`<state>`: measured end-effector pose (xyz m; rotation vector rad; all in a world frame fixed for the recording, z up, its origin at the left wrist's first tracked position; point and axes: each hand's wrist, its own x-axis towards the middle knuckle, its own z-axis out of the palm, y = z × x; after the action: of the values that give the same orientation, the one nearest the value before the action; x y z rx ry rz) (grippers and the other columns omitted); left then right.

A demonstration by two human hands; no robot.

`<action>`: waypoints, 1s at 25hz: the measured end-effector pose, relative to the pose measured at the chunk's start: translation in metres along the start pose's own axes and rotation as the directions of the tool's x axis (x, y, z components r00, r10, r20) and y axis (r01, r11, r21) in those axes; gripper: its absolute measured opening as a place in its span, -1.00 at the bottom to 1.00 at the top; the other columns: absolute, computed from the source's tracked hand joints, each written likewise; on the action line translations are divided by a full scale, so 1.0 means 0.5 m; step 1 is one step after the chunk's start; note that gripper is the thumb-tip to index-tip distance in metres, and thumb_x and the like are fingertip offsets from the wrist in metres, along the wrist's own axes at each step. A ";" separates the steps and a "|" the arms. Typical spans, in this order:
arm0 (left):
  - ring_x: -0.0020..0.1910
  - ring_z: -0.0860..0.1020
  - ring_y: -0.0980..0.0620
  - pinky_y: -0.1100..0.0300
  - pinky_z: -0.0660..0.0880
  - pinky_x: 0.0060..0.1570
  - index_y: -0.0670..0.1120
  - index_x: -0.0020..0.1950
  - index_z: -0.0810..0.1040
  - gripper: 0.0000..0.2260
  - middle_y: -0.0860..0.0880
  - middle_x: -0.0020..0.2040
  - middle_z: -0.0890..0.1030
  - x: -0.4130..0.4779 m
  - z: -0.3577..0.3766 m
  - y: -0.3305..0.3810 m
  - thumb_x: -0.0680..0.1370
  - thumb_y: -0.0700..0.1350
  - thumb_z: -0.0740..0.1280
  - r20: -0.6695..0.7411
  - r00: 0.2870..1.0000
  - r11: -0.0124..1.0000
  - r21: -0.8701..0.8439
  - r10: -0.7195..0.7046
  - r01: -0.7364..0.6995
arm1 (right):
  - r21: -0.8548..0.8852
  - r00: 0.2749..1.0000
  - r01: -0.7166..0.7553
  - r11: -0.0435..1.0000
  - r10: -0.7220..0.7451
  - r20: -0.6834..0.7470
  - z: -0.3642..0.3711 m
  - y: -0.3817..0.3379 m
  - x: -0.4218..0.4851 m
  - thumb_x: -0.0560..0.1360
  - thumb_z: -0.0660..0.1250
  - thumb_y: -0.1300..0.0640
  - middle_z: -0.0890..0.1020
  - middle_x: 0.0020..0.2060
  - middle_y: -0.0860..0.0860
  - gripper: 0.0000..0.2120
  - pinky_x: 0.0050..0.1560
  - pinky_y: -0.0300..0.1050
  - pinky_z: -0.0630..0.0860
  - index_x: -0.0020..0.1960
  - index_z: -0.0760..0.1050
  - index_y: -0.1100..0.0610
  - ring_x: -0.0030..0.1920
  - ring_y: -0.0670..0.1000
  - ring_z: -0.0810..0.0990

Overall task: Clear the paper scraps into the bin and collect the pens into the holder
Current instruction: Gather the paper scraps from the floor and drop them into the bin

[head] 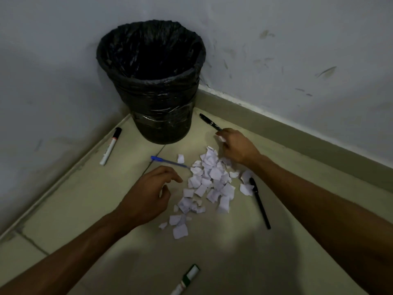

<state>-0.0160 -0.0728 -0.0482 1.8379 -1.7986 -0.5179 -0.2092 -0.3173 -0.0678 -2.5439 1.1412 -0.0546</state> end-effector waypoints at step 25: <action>0.00 0.54 0.09 0.45 0.37 -0.20 -0.04 0.14 0.60 -0.56 0.02 0.15 0.56 -0.088 -0.036 0.032 0.37 -0.42 0.25 -0.071 0.986 0.989 -0.007 -0.150 0.150 | -0.091 0.950 -0.055 0.994 0.080 0.301 0.005 -0.035 -0.156 0.39 0.43 0.20 0.68 0.09 0.08 -0.61 0.03 -0.19 0.53 0.21 0.60 0.20 0.02 0.06 0.64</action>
<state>-0.0201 -0.0273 -0.0278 1.9755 -1.6214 -0.5018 -0.2486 -0.2488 -0.0561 -2.4676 1.1247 0.3958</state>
